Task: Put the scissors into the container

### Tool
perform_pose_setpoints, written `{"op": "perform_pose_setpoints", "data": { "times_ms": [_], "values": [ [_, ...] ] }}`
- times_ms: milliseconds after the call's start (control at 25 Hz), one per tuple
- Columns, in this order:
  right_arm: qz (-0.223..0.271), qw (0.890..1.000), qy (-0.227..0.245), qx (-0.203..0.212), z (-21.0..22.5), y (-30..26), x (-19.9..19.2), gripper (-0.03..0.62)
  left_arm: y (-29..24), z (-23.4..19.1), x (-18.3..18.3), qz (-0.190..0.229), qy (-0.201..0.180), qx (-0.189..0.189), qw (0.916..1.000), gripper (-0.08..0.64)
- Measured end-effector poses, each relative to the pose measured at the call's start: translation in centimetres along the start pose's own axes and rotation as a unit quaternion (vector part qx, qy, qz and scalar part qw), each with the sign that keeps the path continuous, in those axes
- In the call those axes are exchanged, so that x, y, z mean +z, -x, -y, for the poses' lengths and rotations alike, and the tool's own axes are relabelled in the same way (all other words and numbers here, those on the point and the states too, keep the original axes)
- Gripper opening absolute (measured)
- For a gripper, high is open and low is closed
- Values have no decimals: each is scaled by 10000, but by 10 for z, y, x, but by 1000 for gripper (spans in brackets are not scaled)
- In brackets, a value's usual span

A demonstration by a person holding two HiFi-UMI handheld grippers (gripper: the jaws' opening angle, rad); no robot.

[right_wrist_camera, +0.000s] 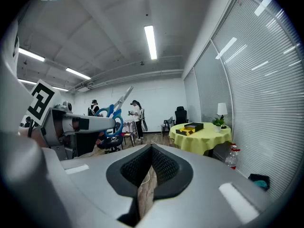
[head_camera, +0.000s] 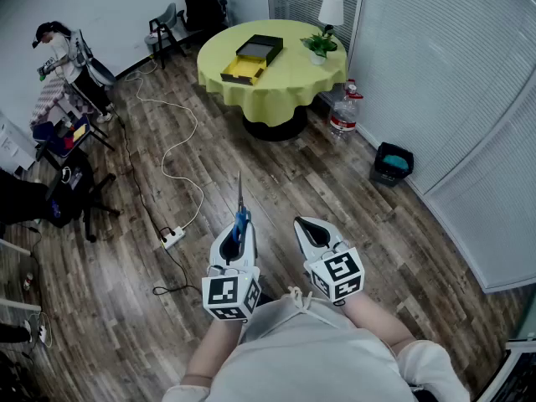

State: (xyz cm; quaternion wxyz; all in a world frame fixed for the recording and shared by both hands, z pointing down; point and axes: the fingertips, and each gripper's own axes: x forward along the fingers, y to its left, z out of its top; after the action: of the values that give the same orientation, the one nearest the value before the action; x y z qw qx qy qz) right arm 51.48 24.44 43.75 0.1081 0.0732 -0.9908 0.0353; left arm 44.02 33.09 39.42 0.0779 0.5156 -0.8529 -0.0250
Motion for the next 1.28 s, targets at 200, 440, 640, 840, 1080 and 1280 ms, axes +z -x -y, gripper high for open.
{"op": "perform_pose_setpoints", "data": {
  "times_ms": [200,440,640,840,1080,1280],
  "values": [
    [-63,10000,52,15,-2,-4,-7,0,-3,-4,-6,-23,44,-9,10000,49],
    [-96,10000,19,1,2,-10,-7,0,-11,-9,-8,-92,125,-11,9999,49],
    [39,10000,-4,-55,2,-13,-4,0,-15,-13,-12,-222,84,12,9997,49],
    [39,10000,13,-91,6,-26,-3,0,-25,-24,-16,-366,52,95,9993,49],
    [-49,9997,2,-219,9,-67,-9,0,-45,-65,-25,-466,102,132,9988,49],
    [-38,9994,115,-317,6,-125,6,0,-77,-114,-14,-390,154,-11,9991,49]
  ]
}}
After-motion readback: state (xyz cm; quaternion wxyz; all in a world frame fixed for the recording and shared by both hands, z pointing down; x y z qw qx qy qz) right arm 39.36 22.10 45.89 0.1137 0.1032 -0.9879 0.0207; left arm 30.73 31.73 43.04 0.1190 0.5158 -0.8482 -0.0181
